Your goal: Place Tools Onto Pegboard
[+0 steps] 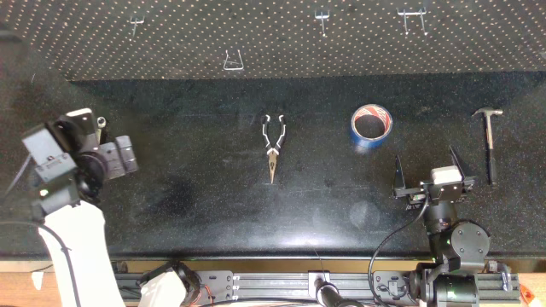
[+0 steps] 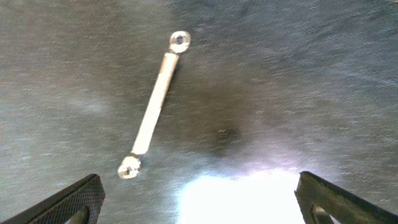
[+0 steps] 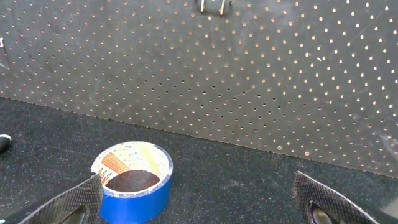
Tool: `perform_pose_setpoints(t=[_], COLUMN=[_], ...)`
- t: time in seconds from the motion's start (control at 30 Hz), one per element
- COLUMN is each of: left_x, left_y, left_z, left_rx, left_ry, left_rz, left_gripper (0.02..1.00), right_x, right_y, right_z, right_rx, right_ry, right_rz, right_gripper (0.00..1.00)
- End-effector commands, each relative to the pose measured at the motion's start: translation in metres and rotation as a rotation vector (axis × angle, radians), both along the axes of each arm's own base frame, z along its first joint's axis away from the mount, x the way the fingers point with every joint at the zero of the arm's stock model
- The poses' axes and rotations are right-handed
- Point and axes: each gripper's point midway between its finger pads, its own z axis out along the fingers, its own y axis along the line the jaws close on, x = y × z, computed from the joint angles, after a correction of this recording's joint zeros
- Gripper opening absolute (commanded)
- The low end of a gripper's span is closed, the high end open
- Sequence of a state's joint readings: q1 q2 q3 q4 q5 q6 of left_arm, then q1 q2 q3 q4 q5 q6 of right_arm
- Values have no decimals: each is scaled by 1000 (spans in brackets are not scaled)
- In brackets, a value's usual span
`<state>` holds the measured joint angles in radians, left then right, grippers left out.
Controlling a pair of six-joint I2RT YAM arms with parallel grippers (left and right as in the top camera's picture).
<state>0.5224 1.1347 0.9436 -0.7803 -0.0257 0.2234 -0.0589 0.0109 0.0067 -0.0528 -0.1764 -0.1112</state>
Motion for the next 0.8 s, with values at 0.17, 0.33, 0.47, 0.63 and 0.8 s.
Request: perform_pose_setpoints(t=[0.17,0.33,0.47,0.63,0.8], left_x=[-48,-65,-64,-54,-43], left_y=[56,59,54,65,81], left_z=[1,-26,-51,-75,-84], left_rx=[114,13,-77,-120,-114], left_ry=[148,237,293,331,331], left_rz=[-42,-19,-38,-42,-32], left_gripper=[993,993,993,996,993], right_x=[0,0,0,0,0], right_y=[-3,-3,-3,-3,-3], right_z=[-1,-1,-1,-1,-1], right_rx=[-7,-7,-7,-7,-7], right_ry=[-1,-1,-1,-1,-1], right_rz=[-16,-16,-16,-16,-16], right_gripper=[993,993,993,996,996])
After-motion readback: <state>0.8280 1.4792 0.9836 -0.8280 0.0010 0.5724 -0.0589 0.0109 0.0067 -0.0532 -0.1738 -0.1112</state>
